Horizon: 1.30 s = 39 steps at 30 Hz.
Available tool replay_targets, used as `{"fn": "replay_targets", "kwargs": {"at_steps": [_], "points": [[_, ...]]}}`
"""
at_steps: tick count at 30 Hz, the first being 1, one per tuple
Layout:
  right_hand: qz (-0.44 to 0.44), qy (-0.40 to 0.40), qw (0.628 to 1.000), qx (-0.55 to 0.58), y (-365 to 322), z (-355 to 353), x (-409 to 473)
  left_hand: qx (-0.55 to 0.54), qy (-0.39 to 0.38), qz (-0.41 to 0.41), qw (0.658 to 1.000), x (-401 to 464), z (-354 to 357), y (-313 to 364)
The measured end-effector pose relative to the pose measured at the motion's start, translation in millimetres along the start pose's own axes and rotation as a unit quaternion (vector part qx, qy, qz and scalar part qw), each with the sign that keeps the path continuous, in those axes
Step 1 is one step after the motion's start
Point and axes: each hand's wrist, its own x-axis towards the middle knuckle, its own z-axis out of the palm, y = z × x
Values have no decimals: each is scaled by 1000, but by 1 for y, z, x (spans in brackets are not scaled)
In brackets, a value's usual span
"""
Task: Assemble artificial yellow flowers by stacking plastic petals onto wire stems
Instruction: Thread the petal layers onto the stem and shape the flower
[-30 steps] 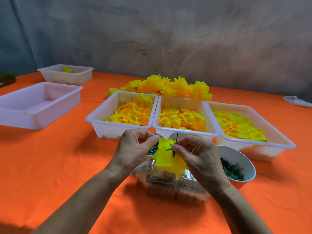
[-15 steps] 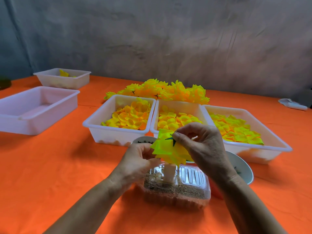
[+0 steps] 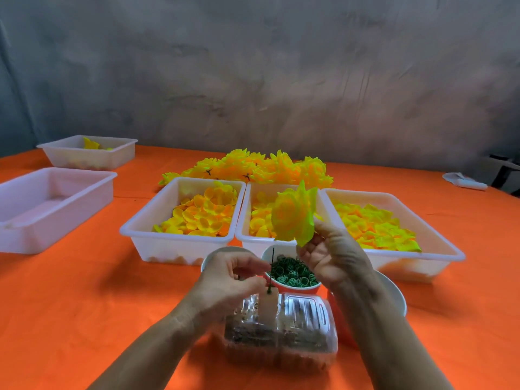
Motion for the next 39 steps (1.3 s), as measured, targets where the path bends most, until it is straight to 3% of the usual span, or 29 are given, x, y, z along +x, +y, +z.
{"fn": "replay_targets", "kwargs": {"at_steps": [6,11,18,24,28,34,39], "points": [[110,-30,983,141,13,-2,13,-82,94,-8,992,29,-8,27],[123,-53,981,140,22,2,21,-130,30,-112,985,50,2,50],[109,-80,982,134,26,-8,26,-194,22,-125,973,65,6,52],[68,-109,991,47,28,-17,32,-164,28,-96,981,72,-3,60],[54,-132,989,36,26,-20,36,-136,-10,-84,987,72,-6,66],[41,-186,982,19,26,-22,42,-163,-5,-107,981,79,-9,65],[-7,-208,975,-80,23,-27,46,-142,10,-106,984,85,-10,64]]}}
